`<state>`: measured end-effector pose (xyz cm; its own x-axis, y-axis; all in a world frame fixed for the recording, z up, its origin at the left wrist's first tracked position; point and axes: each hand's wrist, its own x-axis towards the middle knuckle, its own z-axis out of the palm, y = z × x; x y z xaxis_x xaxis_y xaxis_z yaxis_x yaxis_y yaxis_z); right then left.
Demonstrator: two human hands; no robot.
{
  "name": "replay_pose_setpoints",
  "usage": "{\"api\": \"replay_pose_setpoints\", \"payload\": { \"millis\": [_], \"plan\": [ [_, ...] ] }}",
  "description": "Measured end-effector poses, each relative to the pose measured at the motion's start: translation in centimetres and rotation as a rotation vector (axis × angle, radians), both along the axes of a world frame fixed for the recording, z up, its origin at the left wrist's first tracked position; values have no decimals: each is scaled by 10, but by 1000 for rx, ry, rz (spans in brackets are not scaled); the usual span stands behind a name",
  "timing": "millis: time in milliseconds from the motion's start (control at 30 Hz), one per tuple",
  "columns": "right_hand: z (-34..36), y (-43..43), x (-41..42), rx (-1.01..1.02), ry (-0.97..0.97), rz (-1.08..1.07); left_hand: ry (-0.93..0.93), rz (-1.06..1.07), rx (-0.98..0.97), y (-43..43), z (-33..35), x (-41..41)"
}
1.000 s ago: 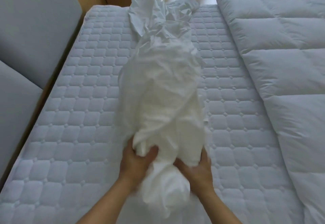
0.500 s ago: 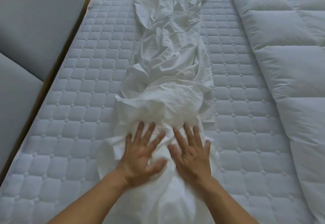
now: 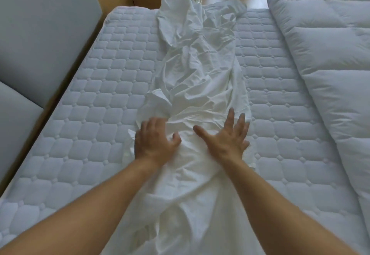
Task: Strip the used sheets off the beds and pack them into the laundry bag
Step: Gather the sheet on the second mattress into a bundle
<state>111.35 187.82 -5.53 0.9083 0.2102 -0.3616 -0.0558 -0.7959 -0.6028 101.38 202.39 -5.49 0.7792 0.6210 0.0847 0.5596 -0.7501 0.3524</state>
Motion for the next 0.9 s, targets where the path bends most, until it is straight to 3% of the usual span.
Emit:
{"api": "replay_pose_setpoints", "payload": {
  "millis": [100,200,300,367,500,733,900],
  "plan": [
    [-13,15,46,-27,107,-42,221,85,-112,33,-17,37],
    [-30,22,65,-27,200,-109,284,223,-345,55,-36,60],
    [-52,31,58,-84,175,-100,148,278,-690,60,-60,73],
    [-59,39,52,-36,138,-89,-17,227,-807,51,-67,81],
    [-49,40,50,349,229,-196,-158,234,-1095,29,-55,89],
    [55,10,23,931,93,-90,-409,115,-1249,20,72,58],
    [111,-16,-40,1000,-21,-32,-558,127,-1152,-17,144,-12]
  ]
}}
